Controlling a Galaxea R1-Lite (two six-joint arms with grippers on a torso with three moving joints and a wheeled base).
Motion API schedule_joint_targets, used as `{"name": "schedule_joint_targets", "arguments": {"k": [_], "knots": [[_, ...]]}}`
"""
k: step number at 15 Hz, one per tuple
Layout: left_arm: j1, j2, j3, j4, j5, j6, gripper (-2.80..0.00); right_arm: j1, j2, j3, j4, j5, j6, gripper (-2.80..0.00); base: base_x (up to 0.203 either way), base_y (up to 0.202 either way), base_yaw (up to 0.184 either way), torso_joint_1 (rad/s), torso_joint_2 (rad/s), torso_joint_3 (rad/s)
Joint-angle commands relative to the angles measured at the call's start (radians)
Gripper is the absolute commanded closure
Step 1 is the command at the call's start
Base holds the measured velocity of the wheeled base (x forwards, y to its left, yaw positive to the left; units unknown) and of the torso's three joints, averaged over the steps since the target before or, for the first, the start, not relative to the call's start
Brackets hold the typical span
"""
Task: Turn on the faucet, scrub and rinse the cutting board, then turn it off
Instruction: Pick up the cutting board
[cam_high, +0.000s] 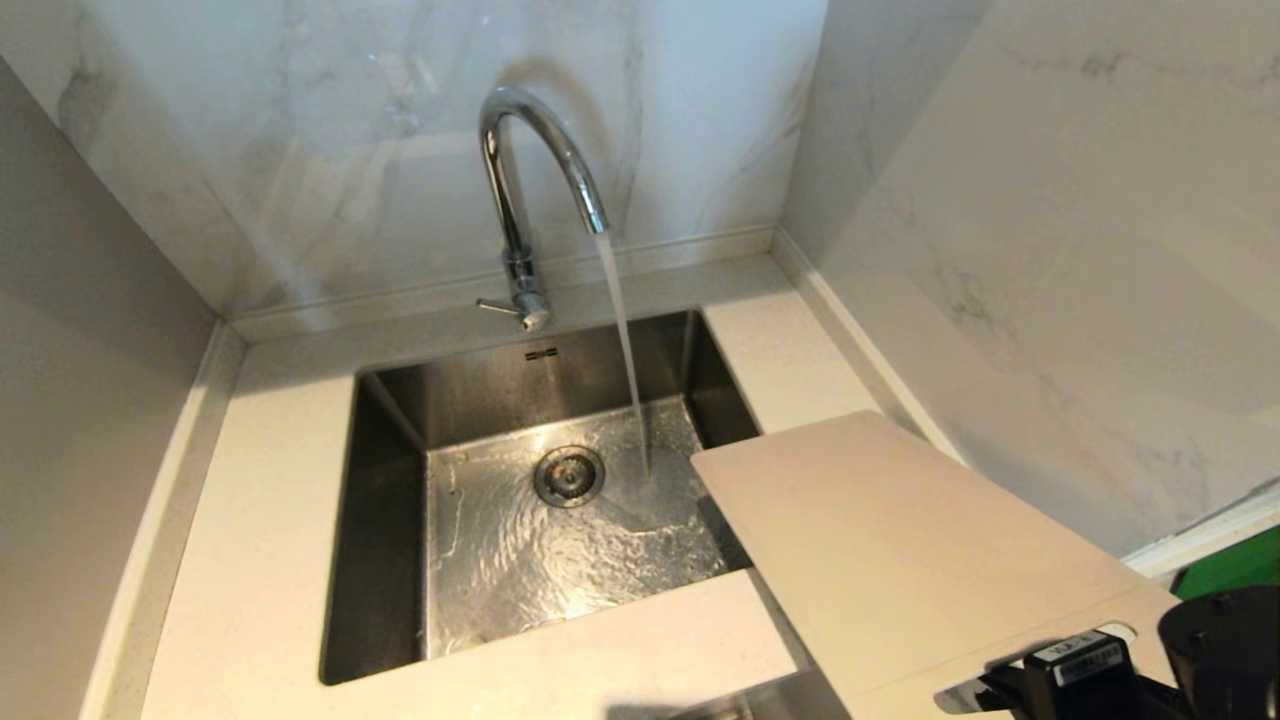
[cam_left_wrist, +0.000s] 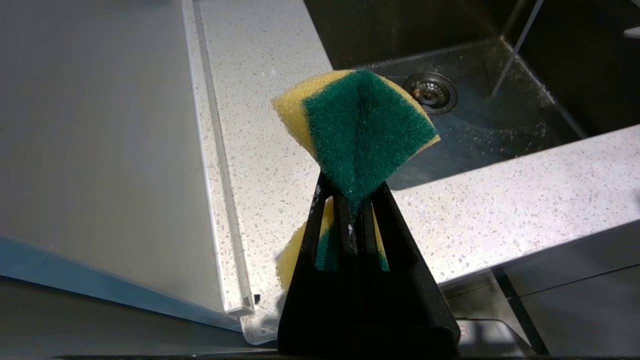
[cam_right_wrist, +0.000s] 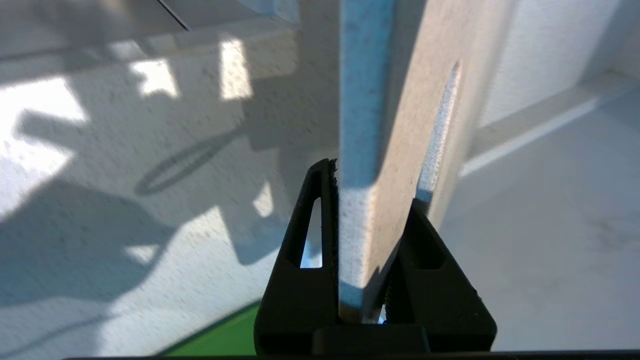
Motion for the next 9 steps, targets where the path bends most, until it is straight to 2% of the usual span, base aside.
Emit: {"name": "schedule_joint_targets", "arguments": {"k": [1,3,7,9], "knots": [[0.0,0.0,0.003,0.0,0.0,-0.001,0.0,0.0,-0.095,-0.039,0.044,-0.002,-0.057,0.0,0.0,0.0,0.0,0.0,0.0,0.0],[0.0,0.0,0.002,0.0,0.0,-0.001,0.0,0.0,-0.108,-0.062,0.064,-0.002,-0.113,0.0,0.0,0.0,0.0,0.0,0.0,0.0],[0.0,0.0,0.002,0.0,0.0,-0.001,0.0,0.0,-0.107,-0.079,0.064,-0.001,-0.149,0.0,0.0,0.0,0.0,0.0,0.0,0.0],[0.0,0.0,0.002,0.0,0.0,-0.001,0.0,0.0,-0.107,-0.082,0.061,-0.001,-0.198,0.0,0.0,0.0,0.0,0.0,0.0,0.0]]}}
